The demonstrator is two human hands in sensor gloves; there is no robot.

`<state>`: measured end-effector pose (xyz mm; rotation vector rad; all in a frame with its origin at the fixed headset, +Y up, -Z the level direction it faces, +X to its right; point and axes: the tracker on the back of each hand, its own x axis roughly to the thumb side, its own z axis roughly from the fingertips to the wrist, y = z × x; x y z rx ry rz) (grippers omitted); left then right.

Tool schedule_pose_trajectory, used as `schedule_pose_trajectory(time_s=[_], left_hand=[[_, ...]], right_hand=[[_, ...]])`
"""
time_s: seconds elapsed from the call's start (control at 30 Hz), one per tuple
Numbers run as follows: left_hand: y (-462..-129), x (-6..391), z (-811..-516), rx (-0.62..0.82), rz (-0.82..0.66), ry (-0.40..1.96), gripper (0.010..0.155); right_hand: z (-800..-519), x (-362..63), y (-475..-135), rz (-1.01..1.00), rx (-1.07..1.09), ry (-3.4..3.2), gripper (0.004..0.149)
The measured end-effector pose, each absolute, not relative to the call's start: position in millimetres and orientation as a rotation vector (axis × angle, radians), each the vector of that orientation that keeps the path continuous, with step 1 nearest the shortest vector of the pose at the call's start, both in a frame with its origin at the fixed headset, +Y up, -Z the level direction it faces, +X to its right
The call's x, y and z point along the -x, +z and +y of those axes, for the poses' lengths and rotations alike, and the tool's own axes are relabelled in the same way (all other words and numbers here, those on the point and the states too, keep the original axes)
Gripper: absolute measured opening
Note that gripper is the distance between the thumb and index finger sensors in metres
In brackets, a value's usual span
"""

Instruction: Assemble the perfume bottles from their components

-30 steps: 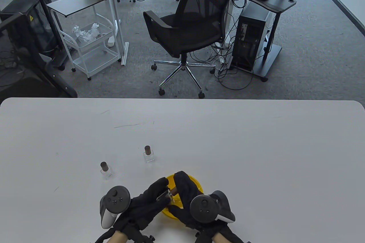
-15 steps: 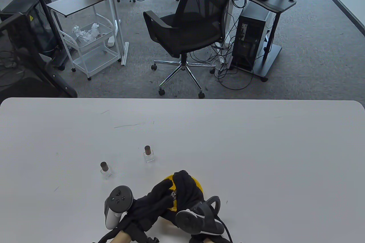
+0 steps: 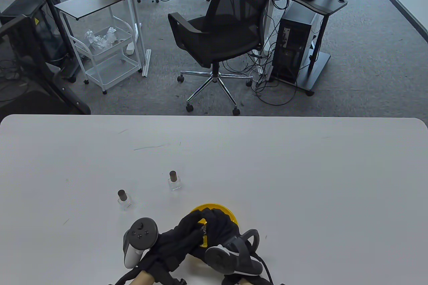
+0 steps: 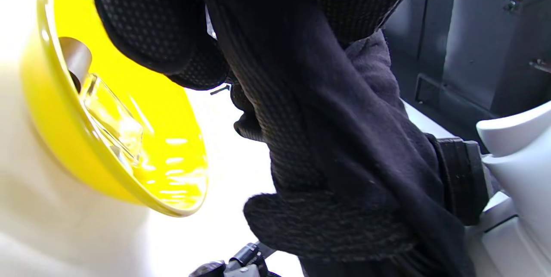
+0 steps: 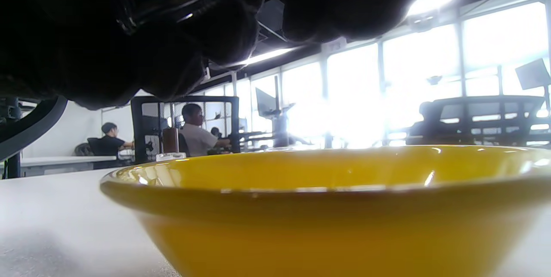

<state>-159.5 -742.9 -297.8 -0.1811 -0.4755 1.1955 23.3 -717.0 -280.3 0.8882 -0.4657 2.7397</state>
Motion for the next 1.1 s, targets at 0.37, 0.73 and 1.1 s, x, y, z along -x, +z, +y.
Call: schedule_pose_trajectory(time_s=[0.37,0.73,1.1], left_hand=[[-303.0,177.1,-737.7,0.124,-0.414,1.12,0.054],[-304.1,200.3,-729.8,-0.022,-0.275,0.907,0.049],[-301.6,212.8,-722.0,-0.146,-0.183,0.712,0.056]], right_hand=[[-706.0,-50.0,-300.4,-0.18,-0.917,2.448,0.051],[-666.8,-88.5,-332.4,-0.181,-0.791,2.571,0.044],[-647.3,-148.8,-365.5,-0.211,-0.508,2.783,0.039]])
